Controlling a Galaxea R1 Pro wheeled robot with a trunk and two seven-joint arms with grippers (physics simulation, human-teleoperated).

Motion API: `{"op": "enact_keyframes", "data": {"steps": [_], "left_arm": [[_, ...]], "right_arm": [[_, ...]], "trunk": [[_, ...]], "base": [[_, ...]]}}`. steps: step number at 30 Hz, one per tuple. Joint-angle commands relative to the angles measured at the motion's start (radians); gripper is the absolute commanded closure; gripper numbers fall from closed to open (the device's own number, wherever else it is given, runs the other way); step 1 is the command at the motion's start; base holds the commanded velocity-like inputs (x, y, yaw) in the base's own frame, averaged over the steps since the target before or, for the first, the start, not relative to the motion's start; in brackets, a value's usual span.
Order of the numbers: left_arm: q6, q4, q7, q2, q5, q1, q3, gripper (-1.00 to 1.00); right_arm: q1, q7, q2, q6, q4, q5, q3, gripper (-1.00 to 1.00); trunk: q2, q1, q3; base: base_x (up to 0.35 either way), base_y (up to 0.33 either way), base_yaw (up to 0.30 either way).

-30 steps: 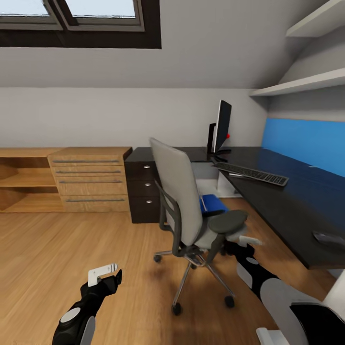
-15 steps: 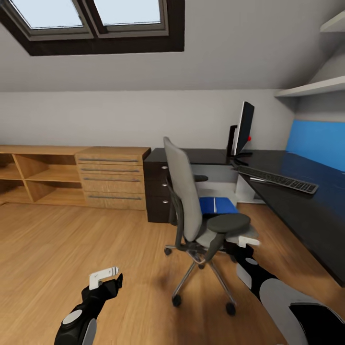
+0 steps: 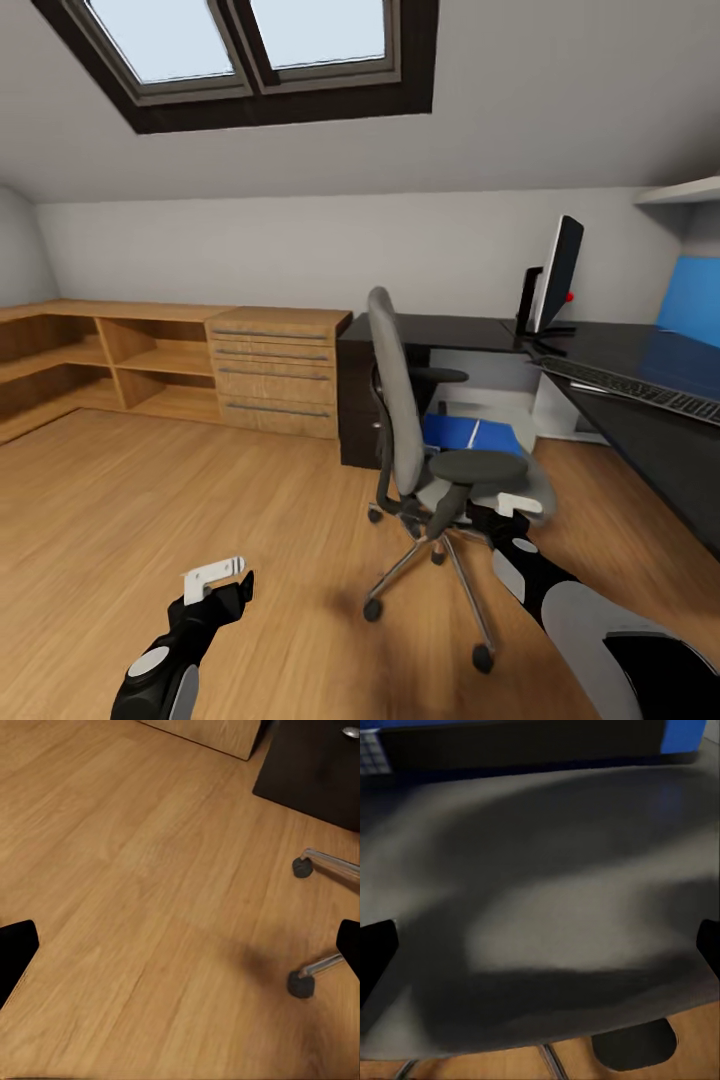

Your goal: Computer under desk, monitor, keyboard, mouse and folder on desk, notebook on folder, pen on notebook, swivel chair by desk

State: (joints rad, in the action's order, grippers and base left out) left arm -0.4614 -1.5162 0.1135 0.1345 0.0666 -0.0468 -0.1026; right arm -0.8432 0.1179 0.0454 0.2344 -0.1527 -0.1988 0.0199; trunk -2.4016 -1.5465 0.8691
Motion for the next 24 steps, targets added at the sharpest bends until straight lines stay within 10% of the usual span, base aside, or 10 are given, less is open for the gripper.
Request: {"op": "enact_keyframes", "data": {"steps": [1,11,24], "left_arm": [[-0.005,-0.001,0.005,0.001,0.007,-0.001,0.000,-1.00],[-0.005,-0.001,0.005,0.000,0.007,-0.001,0.000,-1.00],[-0.005,-0.001,0.005,-0.004,0.008,-0.001,-0.012,-1.00]], "right_arm": [[0.000,0.000,0.000,0.003,0.000,-0.007,0.003,-1.00],[0.000,0.001,0.001,0.003,-0.002,-0.009,0.002,-1.00],[0.000,0.003,0.002,0.003,-0.005,-0.010,0.000,-1.00]], "trunk": [[0.000,0.000,0.000],[0.000,0.000,-0.003],[0.000,0.000,-0.007]], "base": [[0.000,0.000,0.251],[0.000,0.000,0.090],[0.000,0.000,-0.223]]}}
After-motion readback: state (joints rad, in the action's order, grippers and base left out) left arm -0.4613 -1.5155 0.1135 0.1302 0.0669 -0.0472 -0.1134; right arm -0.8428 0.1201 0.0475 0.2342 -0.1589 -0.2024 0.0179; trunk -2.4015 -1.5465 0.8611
